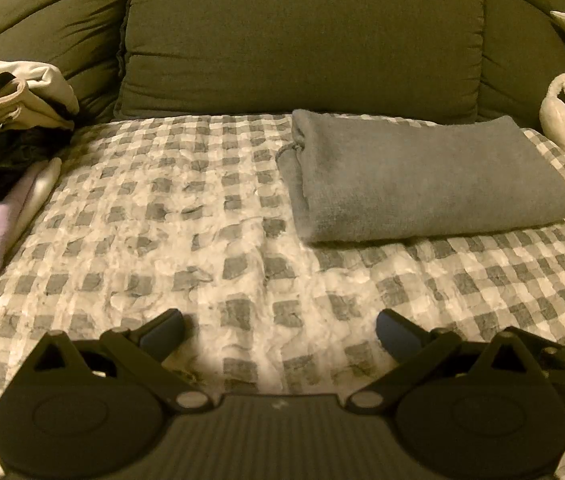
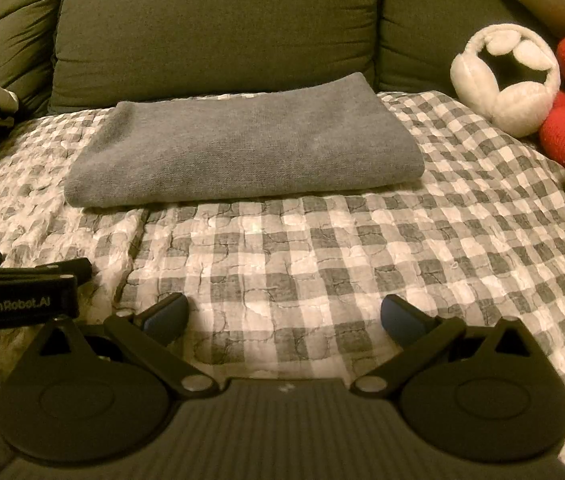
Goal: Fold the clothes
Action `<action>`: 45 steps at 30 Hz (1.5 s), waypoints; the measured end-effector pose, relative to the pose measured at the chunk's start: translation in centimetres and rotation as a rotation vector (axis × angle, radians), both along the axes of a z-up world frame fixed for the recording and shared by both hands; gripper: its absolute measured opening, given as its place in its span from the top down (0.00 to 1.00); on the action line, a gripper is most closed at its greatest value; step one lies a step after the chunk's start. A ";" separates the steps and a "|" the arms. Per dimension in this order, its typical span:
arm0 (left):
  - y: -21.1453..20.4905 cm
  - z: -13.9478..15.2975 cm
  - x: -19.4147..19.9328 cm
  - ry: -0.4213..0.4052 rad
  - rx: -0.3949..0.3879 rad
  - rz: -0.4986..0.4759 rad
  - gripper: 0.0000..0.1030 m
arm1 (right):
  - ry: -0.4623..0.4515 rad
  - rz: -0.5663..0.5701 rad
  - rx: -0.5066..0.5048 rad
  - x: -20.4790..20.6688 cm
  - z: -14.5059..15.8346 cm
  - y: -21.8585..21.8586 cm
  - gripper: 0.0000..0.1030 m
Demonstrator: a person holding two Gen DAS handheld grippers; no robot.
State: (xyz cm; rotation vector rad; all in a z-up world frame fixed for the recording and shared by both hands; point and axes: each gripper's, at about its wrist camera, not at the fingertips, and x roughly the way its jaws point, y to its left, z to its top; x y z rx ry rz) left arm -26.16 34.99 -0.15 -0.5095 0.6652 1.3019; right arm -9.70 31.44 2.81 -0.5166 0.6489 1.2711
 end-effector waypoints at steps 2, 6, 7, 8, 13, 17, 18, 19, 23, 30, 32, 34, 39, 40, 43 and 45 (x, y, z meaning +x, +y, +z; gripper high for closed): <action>0.0 0.0 0.0 0.000 0.000 -0.001 0.00 | -0.001 0.000 0.001 0.0 0.0 0.0 0.00; 0.1 0.0 0.0 -0.001 -0.003 0.000 0.00 | -0.005 -0.001 0.003 -0.1 0.0 0.0 0.00; 0.1 0.0 0.0 -0.001 -0.005 0.000 0.00 | -0.004 -0.001 0.004 -0.1 0.0 0.0 0.00; 0.1 0.0 0.0 -0.001 -0.005 -0.001 0.00 | -0.004 -0.001 0.004 -0.1 0.0 0.0 0.00; 0.1 -0.1 0.0 0.000 -0.006 -0.001 0.00 | -0.006 0.000 0.004 -0.1 0.0 0.0 0.00; 0.3 -0.2 0.1 0.000 -0.005 -0.001 0.00 | -0.006 0.000 0.004 -0.1 0.0 0.0 0.00; 0.3 -0.2 0.2 0.000 -0.005 -0.001 0.00 | -0.006 0.000 0.005 -0.1 0.0 0.0 0.00; 0.3 -0.2 0.2 0.000 -0.006 -0.001 0.00 | -0.006 0.000 0.005 -0.1 0.0 0.0 0.00; 0.4 -0.2 0.2 0.000 -0.006 -0.001 0.00 | -0.006 0.000 0.005 -0.1 0.0 0.0 0.00; 0.5 -0.2 0.3 0.002 -0.004 -0.001 0.00 | -0.007 0.000 0.006 -0.2 0.0 0.0 0.00; 0.5 -0.2 0.3 0.002 -0.004 0.000 0.00 | -0.007 0.000 0.006 -0.2 0.0 0.0 0.00; 0.5 -0.2 0.3 0.001 -0.006 0.001 0.00 | -0.007 0.000 0.006 -0.2 0.0 0.0 0.00; 0.5 -0.1 0.3 0.001 -0.011 0.003 0.00 | -0.008 0.000 0.007 -0.2 0.0 0.0 0.00; 0.5 -0.1 0.3 0.001 -0.012 0.003 0.00 | -0.008 0.000 0.007 -0.2 0.0 0.0 0.00; 0.5 -0.1 0.2 0.000 -0.015 0.004 0.00 | -0.009 0.000 0.007 -0.2 0.0 0.0 0.00; 0.5 -0.1 0.2 0.000 -0.017 0.004 0.00 | -0.009 0.000 0.007 -0.2 0.0 -0.1 0.00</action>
